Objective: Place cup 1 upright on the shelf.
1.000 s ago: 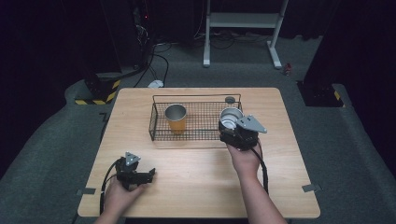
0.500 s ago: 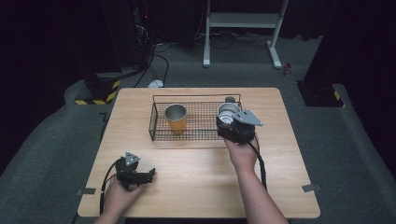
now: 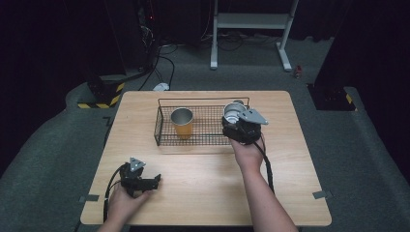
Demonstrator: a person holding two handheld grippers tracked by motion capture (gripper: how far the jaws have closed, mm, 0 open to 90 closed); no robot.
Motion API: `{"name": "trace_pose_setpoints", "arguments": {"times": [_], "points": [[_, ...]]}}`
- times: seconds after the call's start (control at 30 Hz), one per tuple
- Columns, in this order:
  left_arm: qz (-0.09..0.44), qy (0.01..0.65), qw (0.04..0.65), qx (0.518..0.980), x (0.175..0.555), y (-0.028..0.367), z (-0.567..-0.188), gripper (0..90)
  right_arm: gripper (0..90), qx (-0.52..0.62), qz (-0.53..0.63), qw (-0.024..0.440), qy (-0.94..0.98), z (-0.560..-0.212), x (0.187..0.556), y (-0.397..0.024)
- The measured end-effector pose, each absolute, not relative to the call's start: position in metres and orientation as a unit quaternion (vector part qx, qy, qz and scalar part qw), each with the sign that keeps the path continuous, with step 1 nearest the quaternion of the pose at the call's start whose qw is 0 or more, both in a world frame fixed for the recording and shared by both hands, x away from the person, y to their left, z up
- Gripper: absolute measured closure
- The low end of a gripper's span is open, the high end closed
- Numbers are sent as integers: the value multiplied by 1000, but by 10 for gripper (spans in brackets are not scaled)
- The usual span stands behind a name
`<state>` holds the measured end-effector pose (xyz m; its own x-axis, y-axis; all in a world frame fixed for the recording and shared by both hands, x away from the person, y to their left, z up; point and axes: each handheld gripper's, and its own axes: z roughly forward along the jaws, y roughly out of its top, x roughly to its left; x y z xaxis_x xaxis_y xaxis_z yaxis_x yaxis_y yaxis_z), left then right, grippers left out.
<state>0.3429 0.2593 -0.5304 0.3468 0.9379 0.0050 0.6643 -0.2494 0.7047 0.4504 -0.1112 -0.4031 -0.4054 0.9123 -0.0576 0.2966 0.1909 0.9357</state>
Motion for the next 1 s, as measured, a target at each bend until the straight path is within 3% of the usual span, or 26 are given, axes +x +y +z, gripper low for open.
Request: {"name": "trace_pose_setpoints", "arguments": {"times": [1.0], "points": [[221,531,312,757,343,258,-531,0,181,433,443,332,711,-396,470,-92]]}}
